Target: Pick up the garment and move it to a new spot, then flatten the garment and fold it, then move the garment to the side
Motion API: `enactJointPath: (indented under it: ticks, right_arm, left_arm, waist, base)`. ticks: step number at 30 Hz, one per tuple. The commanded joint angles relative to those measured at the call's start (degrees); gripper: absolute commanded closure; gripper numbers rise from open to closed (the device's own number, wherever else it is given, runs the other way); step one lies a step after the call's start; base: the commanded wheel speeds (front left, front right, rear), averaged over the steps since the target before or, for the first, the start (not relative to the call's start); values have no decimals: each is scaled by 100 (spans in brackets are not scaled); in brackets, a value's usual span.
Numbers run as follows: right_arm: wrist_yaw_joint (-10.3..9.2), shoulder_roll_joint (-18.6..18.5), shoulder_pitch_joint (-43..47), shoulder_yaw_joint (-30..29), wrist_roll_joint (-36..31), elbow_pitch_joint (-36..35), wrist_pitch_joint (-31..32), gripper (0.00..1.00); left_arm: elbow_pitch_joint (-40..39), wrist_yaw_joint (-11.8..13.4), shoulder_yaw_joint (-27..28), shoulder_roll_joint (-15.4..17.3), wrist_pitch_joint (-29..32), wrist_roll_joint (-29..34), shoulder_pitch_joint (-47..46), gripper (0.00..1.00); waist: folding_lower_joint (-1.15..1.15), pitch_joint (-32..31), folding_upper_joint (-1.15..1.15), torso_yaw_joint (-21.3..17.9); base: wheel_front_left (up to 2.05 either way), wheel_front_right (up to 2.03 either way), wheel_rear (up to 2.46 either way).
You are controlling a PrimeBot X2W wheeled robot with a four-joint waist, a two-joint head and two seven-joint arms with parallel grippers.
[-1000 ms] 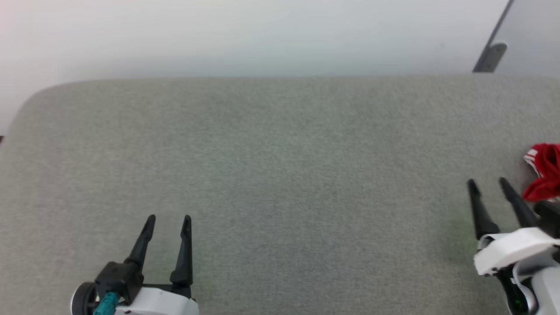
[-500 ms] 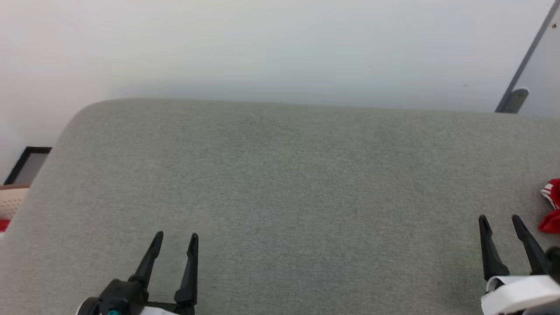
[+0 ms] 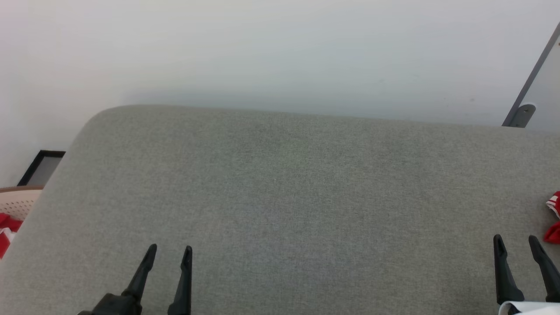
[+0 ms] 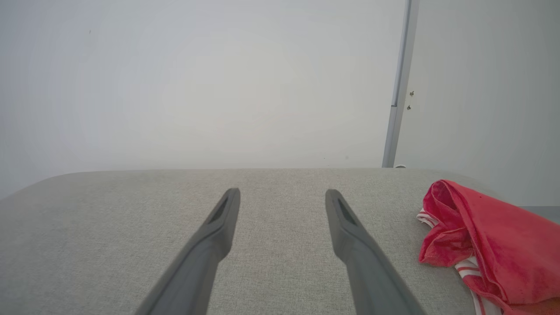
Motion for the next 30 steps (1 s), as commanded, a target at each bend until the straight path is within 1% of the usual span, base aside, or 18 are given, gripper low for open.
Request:
enactJointPath:
  ticks: [1, 13, 30]
  right_arm:
    - [-10, 41, 82, -42, -47, -71, -1, 0]
    - [-10, 107, 240, -61, -69, -379, -1, 0]
    - [-10, 119, 194, 82, 82, -308, -1, 0]
  left_arm:
    - [-65, -22, 12, 5, 3, -18, 59, 0]
    - [-173, -23, 55, -41, 3, -26, 125, 0]
    - [-164, -23, 102, -82, 3, -108, 134, 0]
  waist:
    - [0, 18, 0, 12]
    - [0, 72, 0, 42]
    - [0, 88, 0, -23]
  base:
    - [0, 0, 0]
    - [0, 0, 0]
    - [0, 0, 0]
